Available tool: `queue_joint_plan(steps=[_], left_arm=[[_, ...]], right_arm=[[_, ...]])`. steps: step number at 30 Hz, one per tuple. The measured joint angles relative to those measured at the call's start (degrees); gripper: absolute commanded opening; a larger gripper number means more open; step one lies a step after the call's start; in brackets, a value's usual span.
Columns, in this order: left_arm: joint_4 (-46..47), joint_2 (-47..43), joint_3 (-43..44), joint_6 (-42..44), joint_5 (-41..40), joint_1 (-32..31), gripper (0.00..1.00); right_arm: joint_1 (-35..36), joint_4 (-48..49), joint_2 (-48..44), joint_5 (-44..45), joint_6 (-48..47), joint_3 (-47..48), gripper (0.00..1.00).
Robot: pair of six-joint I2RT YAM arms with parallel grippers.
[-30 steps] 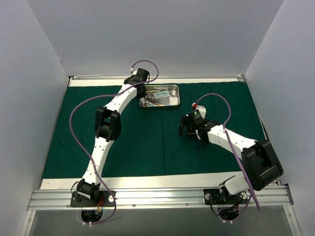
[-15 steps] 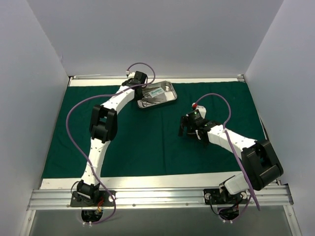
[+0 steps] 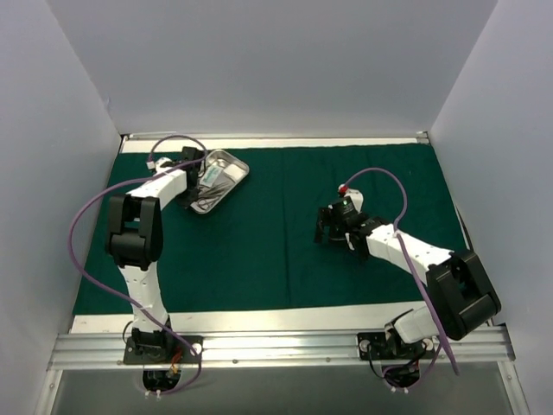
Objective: Open and lay out the surgical kit
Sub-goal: Move the container from the surgical kit.
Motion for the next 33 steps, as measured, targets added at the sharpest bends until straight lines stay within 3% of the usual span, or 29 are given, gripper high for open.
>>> queue_joint_plan(steps=[6,14,22,33], left_arm=[[-1.73,-9.4,-13.0,-10.45,-2.34,1.86,0.16],[-6.54,-20.22,-26.23,-24.48,-4.0,1.29,0.17],[-8.87,-22.01,-28.52,-33.03,-5.4,1.46,0.18],[-9.46,-19.41,-25.94,-37.11,-5.44,2.03,0.19]], right_arm=[[0.28,0.68,-1.09,-0.44,-0.02,-1.25,0.92],[0.35,1.68,-3.56,-1.14,-0.42,-3.1,0.92],[0.35,1.99,-6.38,-1.31,-0.94,-5.33,0.92],[0.35,2.12,-7.82,-1.31,-1.25,-6.29,0.93]])
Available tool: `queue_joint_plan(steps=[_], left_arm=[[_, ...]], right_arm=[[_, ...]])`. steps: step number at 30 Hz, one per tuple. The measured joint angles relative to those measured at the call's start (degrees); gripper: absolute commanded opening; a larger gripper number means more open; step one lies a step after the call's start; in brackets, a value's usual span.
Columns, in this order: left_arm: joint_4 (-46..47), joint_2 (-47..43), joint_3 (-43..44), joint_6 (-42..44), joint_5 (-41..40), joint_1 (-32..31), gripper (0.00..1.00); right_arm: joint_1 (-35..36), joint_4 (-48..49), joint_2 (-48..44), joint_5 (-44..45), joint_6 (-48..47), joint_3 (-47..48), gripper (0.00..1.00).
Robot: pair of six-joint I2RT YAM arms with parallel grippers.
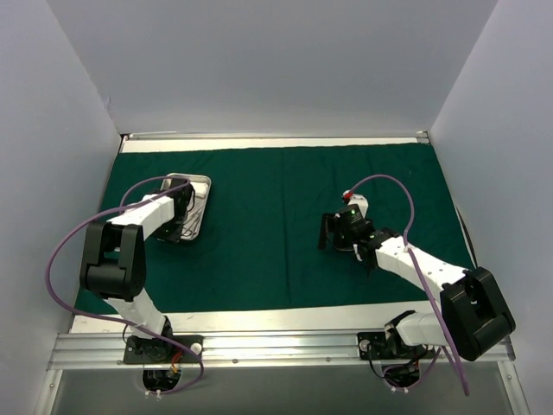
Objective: Open and lay out the surgical kit
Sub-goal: Move the container from the surgical kit.
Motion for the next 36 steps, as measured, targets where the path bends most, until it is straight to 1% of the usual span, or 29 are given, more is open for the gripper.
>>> queue_joint_plan(steps=[11,15,16,19,20,22,23,25,26,30,32,33,36], left_arm=[[0.0,2.71,3.45,-2.32,1.51,1.44,0.2],[0.35,4.2,4.61,-2.62,2.12,1.7,0.3],[0.39,4.39,4.61,-2.69,2.36,1.77,0.37],[0.44,4.42,4.61,-2.6,2.69,1.77,0.47],[0.5,4.37,4.61,-2.54,2.78,1.77,0.53],[0.55,4.15,4.61,-2.34,2.93,1.79,0.59],[0.52,3.8,4.59,-2.29,3.1,1.79,0.66],[0.42,2.49,4.59,-2.08,3.52,1.79,0.73],[0.39,1.46,4.59,-1.81,3.74,1.77,0.78],[0.33,-3.87,4.59,0.11,4.63,1.77,0.87],[0.35,-7.19,4.61,2.08,5.07,1.77,0.88],[0.37,-8.72,4.61,3.85,5.31,1.79,0.92],[1.49,-12.9,4.7,12.37,5.9,1.95,0.95]], right_arm=[[0.0,0.0,0.0,0.0,-0.04,0.0,0.93],[0.0,0.0,0.0,0.0,-0.02,0.0,0.93],[0.0,0.0,0.0,0.02,-0.04,0.0,0.92],[0.0,0.0,0.0,0.0,-0.04,0.0,0.93],[0.0,0.0,0.0,0.0,-0.04,0.0,0.93],[0.0,0.0,0.0,0.0,-0.04,0.0,0.92],[0.0,0.02,0.0,0.0,-0.04,0.0,0.93],[0.0,0.02,0.0,0.0,-0.07,0.0,0.93],[0.0,0.02,0.0,0.0,-0.07,0.0,0.92],[0.0,0.04,0.0,0.0,-0.11,0.0,0.93],[0.0,0.02,0.0,0.0,-0.24,0.0,0.92],[0.0,0.02,0.0,0.0,-0.26,0.0,0.93],[0.0,0.02,0.0,0.0,-0.35,0.0,0.93]])
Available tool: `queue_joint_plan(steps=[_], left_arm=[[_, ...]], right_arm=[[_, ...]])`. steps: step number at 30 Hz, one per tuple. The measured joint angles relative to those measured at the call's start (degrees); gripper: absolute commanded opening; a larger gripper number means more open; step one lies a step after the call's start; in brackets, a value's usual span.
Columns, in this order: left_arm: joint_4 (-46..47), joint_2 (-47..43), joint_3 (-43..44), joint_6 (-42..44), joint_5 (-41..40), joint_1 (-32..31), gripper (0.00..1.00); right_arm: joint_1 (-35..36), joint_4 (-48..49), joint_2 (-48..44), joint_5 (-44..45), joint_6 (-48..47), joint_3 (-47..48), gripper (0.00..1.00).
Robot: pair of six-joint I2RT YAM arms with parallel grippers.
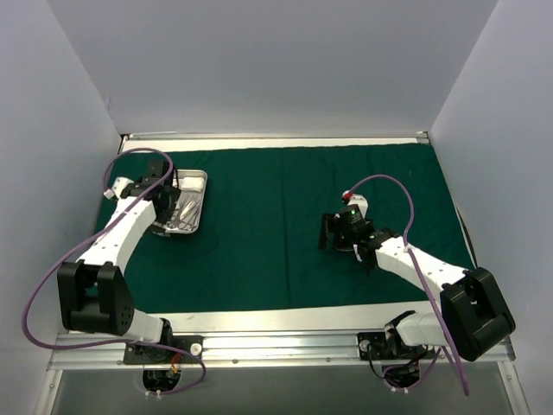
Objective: Open and lay out the surgical kit
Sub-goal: Move the container from the surgical kit, then pick up the medical item from the container.
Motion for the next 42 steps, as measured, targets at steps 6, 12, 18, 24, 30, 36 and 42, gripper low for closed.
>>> queue_joint_plan(steps=[6,12,18,24,30,36,42], left_arm=[[7.78,-2.64,2.29,25.75,5.2,1.73,0.97],[13.4,0.28,6.38,47.23,17.27,7.21,0.97],[15.56,6.62,7.52,56.54,26.29,8.63,0.95],[16.79,14.71,10.6,59.21,28.41,8.5,0.84],[19.54,22.45,18.62,59.95,30.03,8.57,0.79],[20.87,30.4,25.62,60.46,31.19,8.61,0.7],[20.7,35.82,30.62,62.18,31.43,8.61,0.63]], right_arm=[[0.0,0.0,0.0,-0.07,-0.63,0.0,0.92],[0.0,0.11,0.07,-0.55,-1.22,0.02,0.92],[0.0,0.83,1.62,-0.94,-1.2,0.15,0.92],[0.02,0.94,2.6,-1.42,-1.18,0.2,0.92],[0.17,1.11,3.69,-1.57,-0.96,0.31,0.92],[0.74,1.11,4.85,-1.53,-0.87,0.74,0.92],[0.76,1.25,5.53,-1.51,-0.72,1.38,0.92]])
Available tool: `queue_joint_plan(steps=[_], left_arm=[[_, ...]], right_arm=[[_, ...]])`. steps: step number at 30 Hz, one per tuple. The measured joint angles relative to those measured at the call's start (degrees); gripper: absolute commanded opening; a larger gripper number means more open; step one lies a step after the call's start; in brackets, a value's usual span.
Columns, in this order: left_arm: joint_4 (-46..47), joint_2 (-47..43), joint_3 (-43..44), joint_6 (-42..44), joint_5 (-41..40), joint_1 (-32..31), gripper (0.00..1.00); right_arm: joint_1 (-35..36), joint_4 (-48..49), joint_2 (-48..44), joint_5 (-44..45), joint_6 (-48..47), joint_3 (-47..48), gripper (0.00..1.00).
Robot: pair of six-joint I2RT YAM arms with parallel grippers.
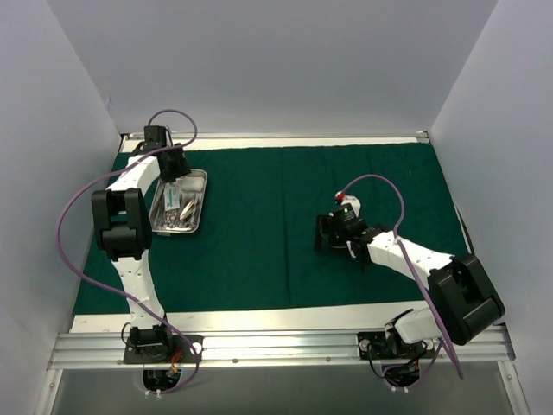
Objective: Open and lay out the surgical kit
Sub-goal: Pick up the medical item from the container.
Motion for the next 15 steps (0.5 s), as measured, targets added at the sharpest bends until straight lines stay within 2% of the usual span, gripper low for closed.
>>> queue_joint_plan(steps=[3,15], left_arm=[[-0.13,1.55,1.46,0.72,0.13,0.0,0.59],[-1.77,6.32,4.81,1.64,0.39,0.17,0.58]], right_arm=[[0.0,0.0,0.17,0.0,0.0,0.07,0.92],[0.28,0.02,0.46,0.0,0.0,0.31,0.92]])
